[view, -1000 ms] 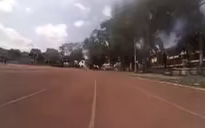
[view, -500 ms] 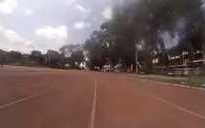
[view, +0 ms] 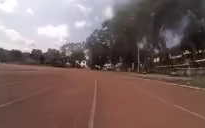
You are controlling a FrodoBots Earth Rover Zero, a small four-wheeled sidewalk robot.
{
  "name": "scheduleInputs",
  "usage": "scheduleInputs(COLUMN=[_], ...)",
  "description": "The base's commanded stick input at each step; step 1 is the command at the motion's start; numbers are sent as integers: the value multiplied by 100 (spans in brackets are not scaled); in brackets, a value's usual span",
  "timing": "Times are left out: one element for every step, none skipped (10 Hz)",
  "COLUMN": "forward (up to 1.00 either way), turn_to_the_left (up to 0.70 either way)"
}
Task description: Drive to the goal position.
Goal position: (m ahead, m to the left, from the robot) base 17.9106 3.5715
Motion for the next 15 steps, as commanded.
scheduleInputs(forward=[70, 70, 70, 70, 70, 70, 70, 70, 70, 70, 70, 70, 70, 70, 70], turn_to_the_left=[0, 0, 0, 0, 0, 0, 0, 0, 0, 0, 0, 0, 0, 0, 0])
